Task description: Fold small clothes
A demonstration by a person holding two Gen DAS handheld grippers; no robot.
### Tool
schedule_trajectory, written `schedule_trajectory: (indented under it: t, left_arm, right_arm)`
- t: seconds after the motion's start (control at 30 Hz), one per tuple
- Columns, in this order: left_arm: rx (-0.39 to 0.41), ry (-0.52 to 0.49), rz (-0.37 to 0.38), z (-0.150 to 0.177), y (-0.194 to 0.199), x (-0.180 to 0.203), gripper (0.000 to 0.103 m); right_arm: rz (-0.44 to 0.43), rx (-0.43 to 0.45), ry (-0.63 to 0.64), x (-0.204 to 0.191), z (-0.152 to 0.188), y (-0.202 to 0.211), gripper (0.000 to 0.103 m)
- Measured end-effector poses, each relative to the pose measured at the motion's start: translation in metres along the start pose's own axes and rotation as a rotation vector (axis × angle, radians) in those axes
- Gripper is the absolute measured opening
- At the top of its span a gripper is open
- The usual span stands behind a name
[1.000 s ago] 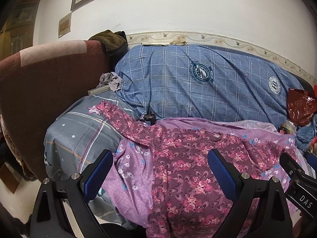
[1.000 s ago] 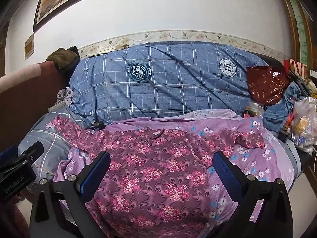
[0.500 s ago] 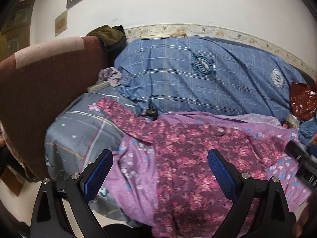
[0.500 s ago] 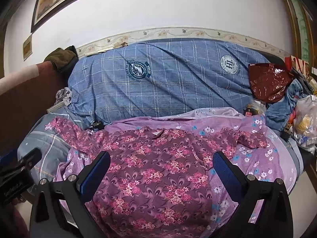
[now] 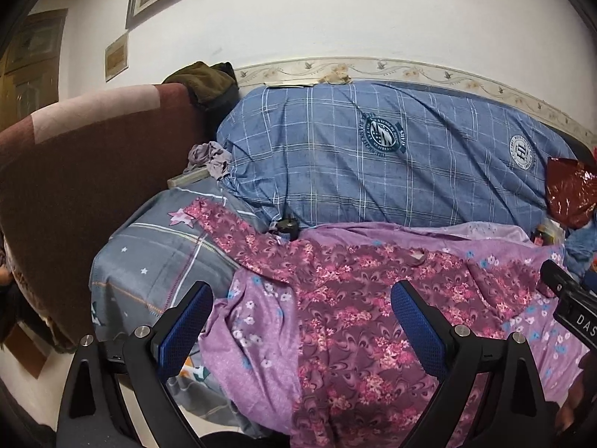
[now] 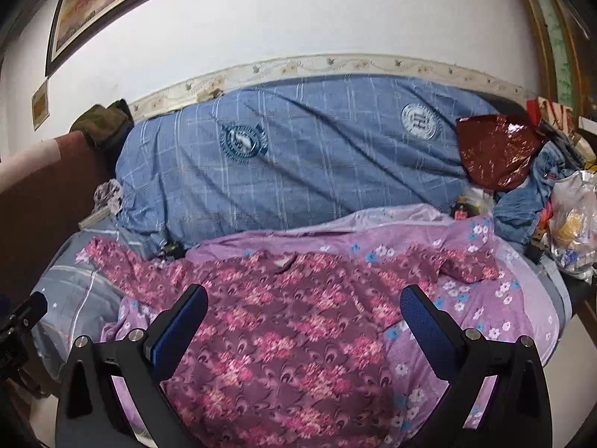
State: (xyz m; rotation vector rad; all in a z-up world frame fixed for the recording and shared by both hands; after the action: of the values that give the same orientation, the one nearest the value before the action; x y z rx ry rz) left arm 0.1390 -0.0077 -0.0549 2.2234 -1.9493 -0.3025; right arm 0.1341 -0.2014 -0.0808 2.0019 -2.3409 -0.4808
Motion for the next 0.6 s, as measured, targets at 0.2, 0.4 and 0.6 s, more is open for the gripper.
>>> schedule_trajectory:
  t: [0.2, 0.4, 0.6]
  left_arm:
    - [-0.005, -0.018, 0.042, -0.008, -0.042, 0.016, 0.097]
    - [0.027, 0.010, 0.056, -0.018, -0.098, 0.036, 0.097]
    - [-0.001, 0.029, 0.084, -0.012, -0.158, 0.058, 0.097]
  right_arm:
    - [0.018, -0.037, -0.003, 0.015, 0.002, -0.028, 0.103]
    - [0.070, -0.007, 0.004, 0.029, -0.013, -0.059, 0.103]
    - [0.102, -0.035, -0.003, 0.040, -0.006, -0.093, 0.103]
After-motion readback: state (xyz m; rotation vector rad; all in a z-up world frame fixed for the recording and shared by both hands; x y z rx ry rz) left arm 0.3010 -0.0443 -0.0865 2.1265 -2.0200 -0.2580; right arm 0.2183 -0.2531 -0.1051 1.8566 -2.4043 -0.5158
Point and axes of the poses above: each gripper's, at about its wrist camera, not at the fingertips, and y roughly against the way its jaws point, x to its right, z to its underside, the point moved 1 cm from there along -y, roughly the way its jaws point, and after that the axes turned 14 degrees about x, right-handed, at the moved point
